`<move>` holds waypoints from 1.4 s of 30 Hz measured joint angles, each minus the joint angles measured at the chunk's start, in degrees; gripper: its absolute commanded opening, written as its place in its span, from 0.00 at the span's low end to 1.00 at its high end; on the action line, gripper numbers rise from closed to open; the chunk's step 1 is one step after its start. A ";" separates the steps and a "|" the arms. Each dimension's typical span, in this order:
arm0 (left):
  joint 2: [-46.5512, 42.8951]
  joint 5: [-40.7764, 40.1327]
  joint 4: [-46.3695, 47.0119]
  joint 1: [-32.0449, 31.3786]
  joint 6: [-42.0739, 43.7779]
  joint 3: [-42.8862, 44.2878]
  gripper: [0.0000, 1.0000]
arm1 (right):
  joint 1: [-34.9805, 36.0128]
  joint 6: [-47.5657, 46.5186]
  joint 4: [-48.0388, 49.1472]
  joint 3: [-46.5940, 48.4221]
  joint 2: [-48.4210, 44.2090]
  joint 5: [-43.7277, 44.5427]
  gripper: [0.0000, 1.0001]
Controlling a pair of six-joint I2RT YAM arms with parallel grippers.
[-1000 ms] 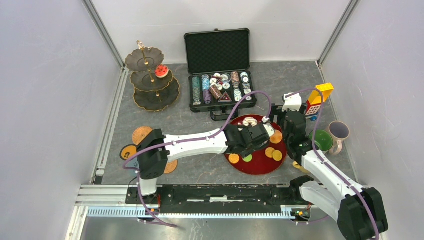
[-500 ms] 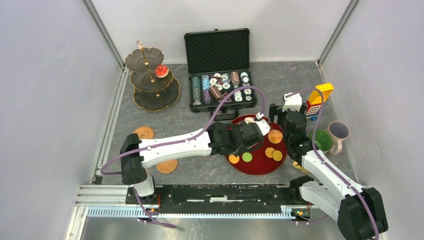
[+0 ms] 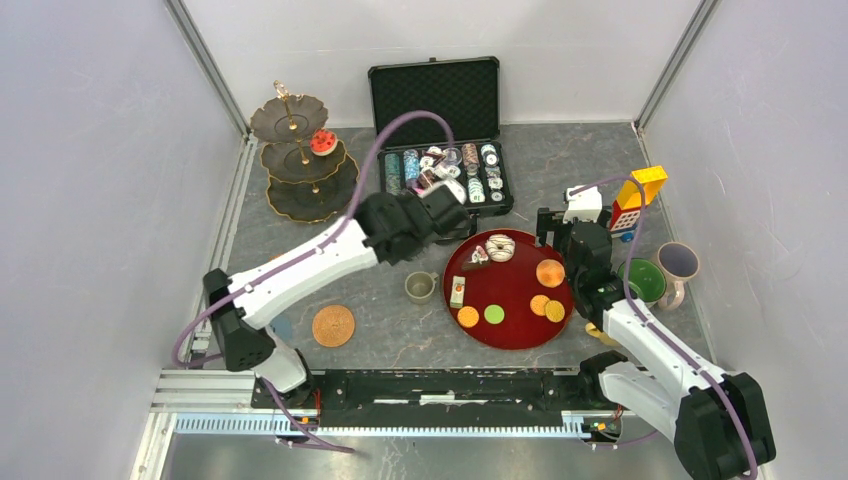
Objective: Serve the afternoon tea
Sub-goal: Pick up the desert from the tray, then place the desert on the desert table.
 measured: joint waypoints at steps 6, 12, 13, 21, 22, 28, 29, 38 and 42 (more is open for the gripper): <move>-5.49 -2.08 -2.16 12.61 0.02 -0.09 0.39 | -0.20 0.02 0.13 0.00 0.31 -0.28 0.98; -6.36 -3.48 -3.04 19.26 1.03 0.24 0.40 | -0.31 0.11 0.42 0.00 0.79 -0.90 0.98; -6.36 -3.61 -3.02 20.24 1.62 0.26 0.40 | -0.31 0.13 0.42 0.00 0.87 -0.98 0.98; -5.22 -4.26 -1.18 26.05 5.79 1.27 0.39 | -0.33 0.15 0.66 0.00 1.44 -1.36 0.98; -4.87 -4.31 -0.83 26.58 6.08 1.40 0.39 | -0.35 0.15 0.68 0.00 1.49 -1.40 0.98; -3.78 -4.50 2.23 29.90 7.26 0.63 0.38 | -0.59 0.15 1.14 0.00 1.51 -1.53 0.98; -3.80 -4.66 2.80 30.40 7.28 0.26 0.38 | -0.66 0.15 1.25 0.00 1.49 -1.53 0.98; -5.88 -2.67 8.85 36.35 7.34 -5.99 0.37 | -0.74 0.17 1.62 0.00 1.53 -1.75 0.98; -7.41 -2.25 11.54 38.82 7.34 -8.66 0.36 | -0.74 0.20 1.62 0.00 1.53 -1.77 0.98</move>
